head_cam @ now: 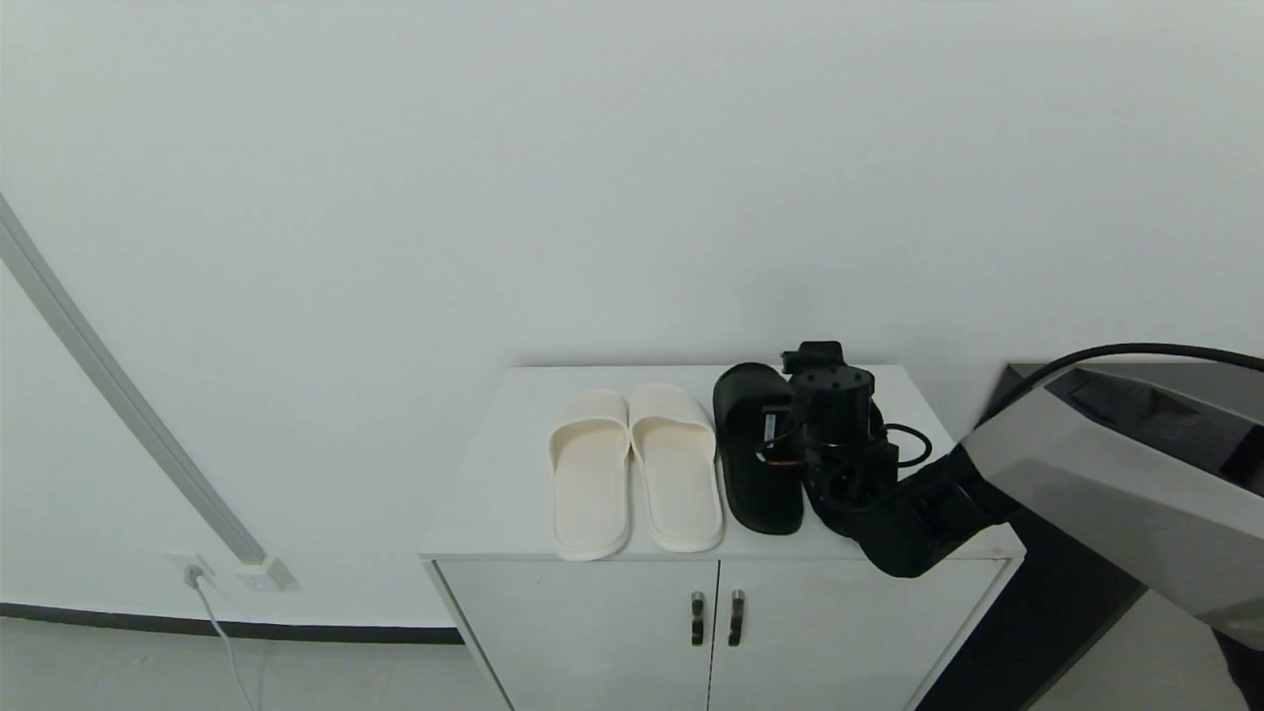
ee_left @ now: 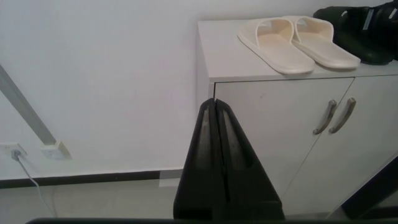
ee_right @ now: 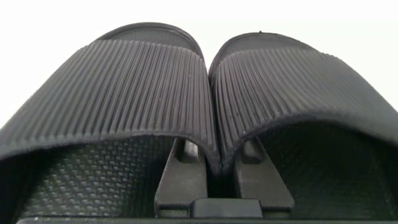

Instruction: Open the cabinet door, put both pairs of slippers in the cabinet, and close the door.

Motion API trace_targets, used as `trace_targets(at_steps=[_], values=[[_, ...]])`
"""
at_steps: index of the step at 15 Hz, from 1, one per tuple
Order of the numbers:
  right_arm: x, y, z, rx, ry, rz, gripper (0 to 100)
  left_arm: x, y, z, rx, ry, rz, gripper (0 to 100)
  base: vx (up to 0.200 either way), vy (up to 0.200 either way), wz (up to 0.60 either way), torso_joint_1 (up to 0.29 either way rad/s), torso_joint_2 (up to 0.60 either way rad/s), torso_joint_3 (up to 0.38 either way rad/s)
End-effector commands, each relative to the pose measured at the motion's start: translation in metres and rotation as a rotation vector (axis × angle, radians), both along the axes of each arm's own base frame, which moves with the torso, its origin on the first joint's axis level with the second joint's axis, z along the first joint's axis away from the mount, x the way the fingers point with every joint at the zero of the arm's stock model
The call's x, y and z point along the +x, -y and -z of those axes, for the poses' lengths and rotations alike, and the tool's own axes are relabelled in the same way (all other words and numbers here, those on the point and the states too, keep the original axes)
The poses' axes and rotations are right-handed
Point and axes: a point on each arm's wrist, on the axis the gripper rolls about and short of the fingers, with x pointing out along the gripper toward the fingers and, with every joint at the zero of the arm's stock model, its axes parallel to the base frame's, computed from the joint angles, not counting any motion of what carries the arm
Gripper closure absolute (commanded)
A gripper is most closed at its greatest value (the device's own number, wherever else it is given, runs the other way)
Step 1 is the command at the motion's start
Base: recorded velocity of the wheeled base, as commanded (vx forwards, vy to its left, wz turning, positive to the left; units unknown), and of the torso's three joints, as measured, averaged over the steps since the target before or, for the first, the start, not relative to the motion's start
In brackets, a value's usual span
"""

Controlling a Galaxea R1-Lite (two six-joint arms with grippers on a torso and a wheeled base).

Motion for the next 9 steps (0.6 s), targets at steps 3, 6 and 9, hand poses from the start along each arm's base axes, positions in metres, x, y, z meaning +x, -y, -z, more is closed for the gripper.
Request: trace_targets(at_steps=[3, 6, 9], values=[[-0.032, 0.011, -0.044, -0.024, 0.071, -0.035, 100, 0.000, 0.000, 0.000, 0.000, -0.002, -0.001, 100, 0.000, 0.000, 0.00, 0.000, 0.00, 0.000], [-0.080, 0.013, -0.059, -0.056, 0.061, -0.225, 100, 0.000, 0.000, 0.000, 0.000, -0.002, 0.000, 100, 0.000, 0.000, 0.00, 0.000, 0.00, 0.000], [-0.135, 0.026, -0.065, -0.060, 0.021, -0.482, 100, 0.000, 0.000, 0.000, 0.000, -0.002, 0.000, 100, 0.000, 0.000, 0.00, 0.000, 0.00, 0.000]])
